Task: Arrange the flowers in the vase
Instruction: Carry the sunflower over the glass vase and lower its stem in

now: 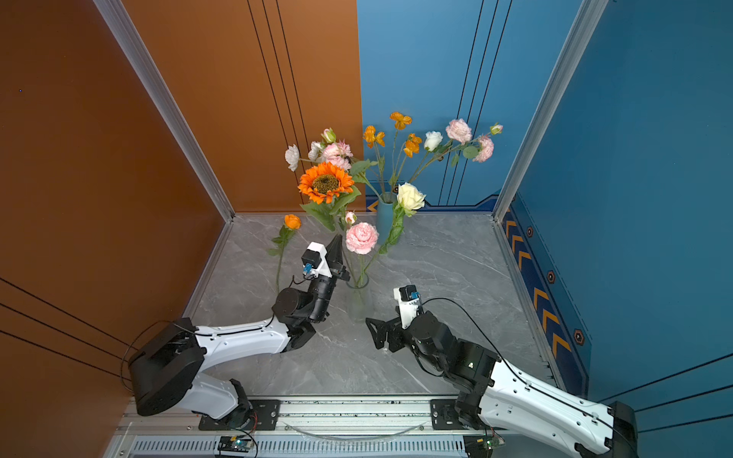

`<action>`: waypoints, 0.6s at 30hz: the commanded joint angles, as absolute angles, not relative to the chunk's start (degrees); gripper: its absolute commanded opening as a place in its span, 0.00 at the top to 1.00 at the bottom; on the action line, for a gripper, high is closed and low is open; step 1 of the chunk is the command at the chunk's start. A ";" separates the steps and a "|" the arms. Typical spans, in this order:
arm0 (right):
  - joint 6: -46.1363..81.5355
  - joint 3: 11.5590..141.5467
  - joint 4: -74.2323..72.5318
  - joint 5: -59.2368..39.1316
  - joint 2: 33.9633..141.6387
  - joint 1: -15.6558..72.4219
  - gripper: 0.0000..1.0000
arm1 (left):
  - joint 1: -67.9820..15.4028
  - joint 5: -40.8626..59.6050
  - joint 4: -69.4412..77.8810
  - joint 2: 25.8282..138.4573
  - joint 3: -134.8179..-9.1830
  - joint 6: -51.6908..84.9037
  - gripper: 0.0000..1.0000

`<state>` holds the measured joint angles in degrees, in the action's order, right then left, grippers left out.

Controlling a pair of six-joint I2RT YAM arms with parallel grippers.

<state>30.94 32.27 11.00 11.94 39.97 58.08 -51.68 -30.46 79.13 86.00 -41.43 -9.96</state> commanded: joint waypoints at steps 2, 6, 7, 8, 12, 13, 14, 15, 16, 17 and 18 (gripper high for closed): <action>30.23 31.40 10.92 10.95 38.43 56.95 0.00 | -51.50 -31.55 80.77 87.68 -41.28 -5.89 1.00; 30.41 31.20 10.88 10.11 38.17 56.15 0.00 | -52.95 -31.88 80.82 87.24 -39.46 -5.40 0.91; 30.41 31.20 10.83 10.00 38.24 56.07 0.00 | -53.32 -32.22 80.78 86.89 -38.77 -5.21 0.89; 30.41 31.22 10.87 10.01 38.28 55.97 0.00 | -53.69 -32.39 80.77 86.67 -38.22 -5.16 0.86; 30.41 31.29 10.39 9.28 38.92 55.63 0.00 | -54.84 -33.60 80.82 85.67 -36.57 -5.21 0.73; 30.49 31.37 10.23 9.03 39.10 55.63 0.00 | -55.06 -33.66 80.77 85.42 -36.32 -5.40 0.72; 30.54 31.38 10.11 8.90 39.21 55.63 0.00 | -55.42 -33.83 80.77 85.02 -36.09 -5.69 0.71; 30.59 31.49 9.95 8.77 39.28 55.59 0.00 | -55.63 -33.80 80.78 84.68 -35.94 -5.86 0.71; 30.67 31.46 9.81 8.76 39.43 55.63 0.00 | -55.90 -33.97 80.77 84.29 -35.71 -6.19 0.71; 30.72 31.46 9.80 8.71 39.44 55.62 0.00 | -56.08 -34.10 80.77 83.89 -35.56 -6.50 0.71; 30.76 31.46 9.75 8.68 39.47 55.58 0.00 | -56.23 -34.15 80.77 83.56 -35.47 -6.72 0.70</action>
<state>30.96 31.90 10.87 9.63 39.31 55.86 -55.51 -32.60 79.50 85.62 -35.99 -5.87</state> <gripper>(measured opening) 0.999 0.293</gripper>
